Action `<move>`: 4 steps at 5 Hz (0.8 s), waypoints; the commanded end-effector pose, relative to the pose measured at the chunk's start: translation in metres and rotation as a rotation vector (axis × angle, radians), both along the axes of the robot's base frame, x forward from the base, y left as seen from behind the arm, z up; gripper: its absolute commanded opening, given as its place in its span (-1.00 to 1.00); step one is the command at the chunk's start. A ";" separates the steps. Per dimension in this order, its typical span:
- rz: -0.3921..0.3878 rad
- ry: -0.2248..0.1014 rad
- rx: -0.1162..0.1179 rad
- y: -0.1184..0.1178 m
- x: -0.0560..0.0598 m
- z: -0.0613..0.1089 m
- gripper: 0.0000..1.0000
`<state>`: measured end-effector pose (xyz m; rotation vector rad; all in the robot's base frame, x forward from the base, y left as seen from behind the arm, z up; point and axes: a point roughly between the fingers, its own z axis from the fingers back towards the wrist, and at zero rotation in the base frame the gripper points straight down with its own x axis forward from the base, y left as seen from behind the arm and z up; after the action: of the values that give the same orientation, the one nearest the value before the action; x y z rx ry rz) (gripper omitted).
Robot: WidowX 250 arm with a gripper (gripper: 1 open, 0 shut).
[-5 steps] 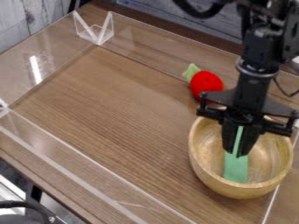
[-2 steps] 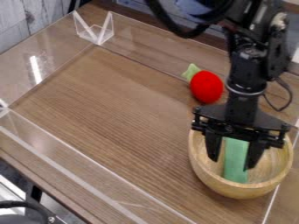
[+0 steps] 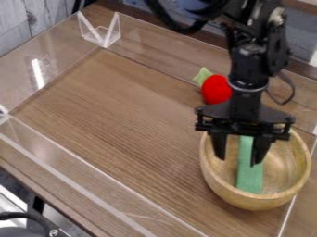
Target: Remove the green block from the brown bowl and put it on the table
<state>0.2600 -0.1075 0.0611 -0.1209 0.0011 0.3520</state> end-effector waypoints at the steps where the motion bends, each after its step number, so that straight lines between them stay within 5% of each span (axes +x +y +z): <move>1: 0.046 -0.080 -0.011 -0.020 0.011 0.027 -1.00; 2: 0.114 -0.091 -0.012 -0.036 0.005 0.021 1.00; 4: 0.177 -0.089 0.001 -0.043 0.009 0.018 1.00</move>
<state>0.2595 -0.1481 0.0663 -0.1062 -0.0602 0.5236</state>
